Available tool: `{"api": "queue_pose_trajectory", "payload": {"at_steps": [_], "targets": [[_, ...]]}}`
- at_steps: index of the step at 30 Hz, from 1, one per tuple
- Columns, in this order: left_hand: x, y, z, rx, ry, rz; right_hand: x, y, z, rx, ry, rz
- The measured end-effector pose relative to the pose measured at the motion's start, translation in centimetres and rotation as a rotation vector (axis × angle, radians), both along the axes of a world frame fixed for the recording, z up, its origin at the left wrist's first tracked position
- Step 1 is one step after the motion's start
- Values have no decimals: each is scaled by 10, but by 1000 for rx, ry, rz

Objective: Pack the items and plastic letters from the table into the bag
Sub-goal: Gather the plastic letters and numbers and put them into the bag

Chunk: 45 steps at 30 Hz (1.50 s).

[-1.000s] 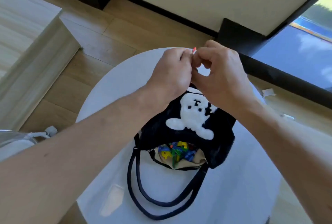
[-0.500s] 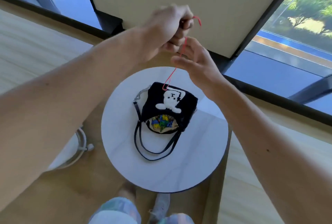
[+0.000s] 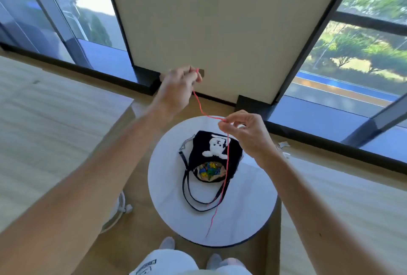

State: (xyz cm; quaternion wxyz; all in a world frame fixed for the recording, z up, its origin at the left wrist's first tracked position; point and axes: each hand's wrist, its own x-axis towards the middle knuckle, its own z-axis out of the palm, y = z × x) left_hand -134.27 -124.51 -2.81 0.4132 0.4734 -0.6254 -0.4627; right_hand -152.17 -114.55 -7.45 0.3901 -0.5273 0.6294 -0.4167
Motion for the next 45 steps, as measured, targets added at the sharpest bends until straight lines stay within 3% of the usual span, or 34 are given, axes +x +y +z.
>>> {"api": "queue_pose_trajectory", "payload": {"at_steps": [3, 7, 11, 13, 14, 16, 19, 23, 26, 29, 33, 36, 40, 43, 45], "targets": [[0, 30, -30, 59, -108, -226, 23, 4, 31, -40, 36, 45], [-2, 60, -33, 246, 28, -464, 36, 3, 63, -114, 53, 57], [2, 59, -11, 151, -7, -605, 24, 2, 74, -195, -30, -122], [0, 49, 7, 164, 9, -634, 21, 4, 70, -208, -162, -188], [-1, 45, 16, 186, 48, -648, 23, 7, 65, -194, -325, -166], [-6, 34, 38, 213, 115, -660, 33, 11, 51, -112, -560, -11], [-12, 20, 64, 216, 80, -599, 50, 19, 32, -15, -470, 112], [-9, -5, 85, 112, 28, -481, 51, 17, 36, -21, -413, -146], [0, -25, 81, -89, -107, -408, 44, 13, 57, -94, -66, -206], [6, -26, 65, -65, -159, -501, 40, 8, 87, -188, 198, -193], [9, -10, 44, -11, -167, -771, 37, -4, 118, -276, -74, -109], [0, 2, 42, -209, -250, -811, 33, -11, 128, -321, -115, -93], [-14, 6, 57, -216, -169, -781, 14, -17, 128, -352, 104, -253], [-19, 7, 80, -155, -229, -869, -5, -18, 124, -300, 320, -397], [-23, 7, 95, -182, -317, -898, -14, -17, 120, -259, 319, -347]]}}
